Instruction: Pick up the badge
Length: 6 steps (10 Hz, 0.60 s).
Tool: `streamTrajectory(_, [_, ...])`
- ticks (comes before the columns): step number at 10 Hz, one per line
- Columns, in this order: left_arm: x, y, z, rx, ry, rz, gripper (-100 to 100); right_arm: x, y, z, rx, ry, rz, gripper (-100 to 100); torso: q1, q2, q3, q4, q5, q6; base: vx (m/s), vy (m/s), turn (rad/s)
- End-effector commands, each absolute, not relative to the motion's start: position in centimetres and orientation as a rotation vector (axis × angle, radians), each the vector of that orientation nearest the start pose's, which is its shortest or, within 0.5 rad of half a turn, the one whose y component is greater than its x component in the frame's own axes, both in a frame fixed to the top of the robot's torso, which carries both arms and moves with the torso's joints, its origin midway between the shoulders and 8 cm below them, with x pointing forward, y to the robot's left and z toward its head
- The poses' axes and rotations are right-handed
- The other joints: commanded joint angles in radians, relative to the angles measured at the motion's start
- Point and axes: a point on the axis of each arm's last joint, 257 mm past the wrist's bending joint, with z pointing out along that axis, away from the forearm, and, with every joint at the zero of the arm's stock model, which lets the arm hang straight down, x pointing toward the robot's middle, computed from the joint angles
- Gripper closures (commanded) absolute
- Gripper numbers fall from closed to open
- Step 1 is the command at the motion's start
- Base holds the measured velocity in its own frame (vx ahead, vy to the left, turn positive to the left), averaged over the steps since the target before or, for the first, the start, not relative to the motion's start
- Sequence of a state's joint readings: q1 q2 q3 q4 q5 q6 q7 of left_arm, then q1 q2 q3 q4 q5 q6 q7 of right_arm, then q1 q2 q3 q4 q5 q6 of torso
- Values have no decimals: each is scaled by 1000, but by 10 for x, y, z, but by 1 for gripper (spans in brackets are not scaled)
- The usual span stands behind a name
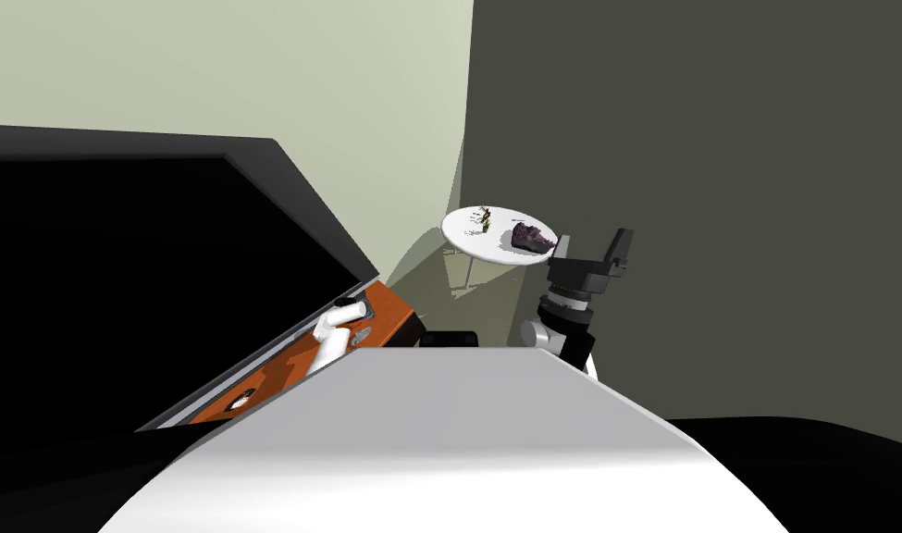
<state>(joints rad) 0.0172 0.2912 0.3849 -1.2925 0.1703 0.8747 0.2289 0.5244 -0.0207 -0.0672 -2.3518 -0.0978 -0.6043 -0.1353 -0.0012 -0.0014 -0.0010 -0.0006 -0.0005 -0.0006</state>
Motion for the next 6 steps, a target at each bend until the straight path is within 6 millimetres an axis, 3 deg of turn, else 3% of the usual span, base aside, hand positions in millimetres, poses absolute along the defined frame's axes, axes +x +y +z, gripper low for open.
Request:
streamTrajectory(1, [337, 502, -484, -2418, 1191, -298, -100, 302, -304, 68, 602, 430, 1450, 0, 0, 0, 0, 0, 0, 0, 31, -13, -21])
streamTrajectory(5, [280, 513, -509, -2634, 1107, -160, -100, 302, -304, 68, 602, 430, 1450, 0, 1, 0, 0, 0, 0, 0, 34, -7, -36])
streamTrajectory(6, [279, 513, -510, -2637, 1108, -156, -100, 302, -304, 68, 602, 430, 1450, 0, 1, 0, 0, 0, 0, 0, 20, -2, -14])
